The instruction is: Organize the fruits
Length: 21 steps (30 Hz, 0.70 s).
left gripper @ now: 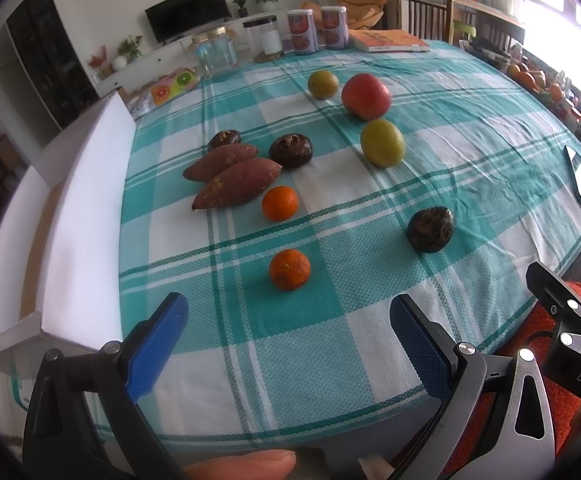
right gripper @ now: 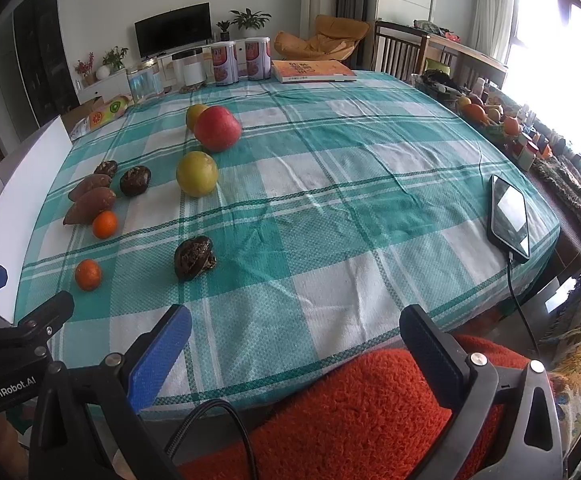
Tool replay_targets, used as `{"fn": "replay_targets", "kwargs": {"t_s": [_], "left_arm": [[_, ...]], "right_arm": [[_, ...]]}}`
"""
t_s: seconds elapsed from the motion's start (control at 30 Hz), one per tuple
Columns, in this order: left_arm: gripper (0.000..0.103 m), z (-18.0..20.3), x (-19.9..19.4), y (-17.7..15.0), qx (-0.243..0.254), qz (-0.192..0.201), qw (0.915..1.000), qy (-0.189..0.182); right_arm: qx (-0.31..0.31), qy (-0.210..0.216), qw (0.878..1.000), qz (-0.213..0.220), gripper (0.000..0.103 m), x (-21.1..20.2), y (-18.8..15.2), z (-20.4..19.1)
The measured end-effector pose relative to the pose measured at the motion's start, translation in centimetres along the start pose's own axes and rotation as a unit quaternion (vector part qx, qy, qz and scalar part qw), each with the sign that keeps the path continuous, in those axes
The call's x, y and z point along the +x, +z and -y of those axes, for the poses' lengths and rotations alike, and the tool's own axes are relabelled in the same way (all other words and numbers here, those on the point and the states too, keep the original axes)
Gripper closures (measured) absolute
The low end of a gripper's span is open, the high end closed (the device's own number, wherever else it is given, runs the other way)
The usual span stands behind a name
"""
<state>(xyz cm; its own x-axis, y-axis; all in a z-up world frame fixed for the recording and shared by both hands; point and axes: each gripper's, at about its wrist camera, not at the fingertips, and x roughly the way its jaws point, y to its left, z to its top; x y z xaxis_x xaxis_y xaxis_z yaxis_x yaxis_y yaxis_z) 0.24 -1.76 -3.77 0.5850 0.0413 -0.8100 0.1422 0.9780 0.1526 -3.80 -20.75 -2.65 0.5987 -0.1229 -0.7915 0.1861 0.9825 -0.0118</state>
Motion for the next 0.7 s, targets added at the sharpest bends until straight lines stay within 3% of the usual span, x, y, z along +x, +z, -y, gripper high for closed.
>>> {"fn": "replay_targets", "kwargs": {"t_s": [0.7], "left_arm": [[0.001, 0.01, -0.02, 0.11, 0.0, -0.001, 1.0, 0.0]], "right_arm": [[-0.003, -0.005, 1.0, 0.0, 0.0, 0.05, 0.01, 0.06]]}}
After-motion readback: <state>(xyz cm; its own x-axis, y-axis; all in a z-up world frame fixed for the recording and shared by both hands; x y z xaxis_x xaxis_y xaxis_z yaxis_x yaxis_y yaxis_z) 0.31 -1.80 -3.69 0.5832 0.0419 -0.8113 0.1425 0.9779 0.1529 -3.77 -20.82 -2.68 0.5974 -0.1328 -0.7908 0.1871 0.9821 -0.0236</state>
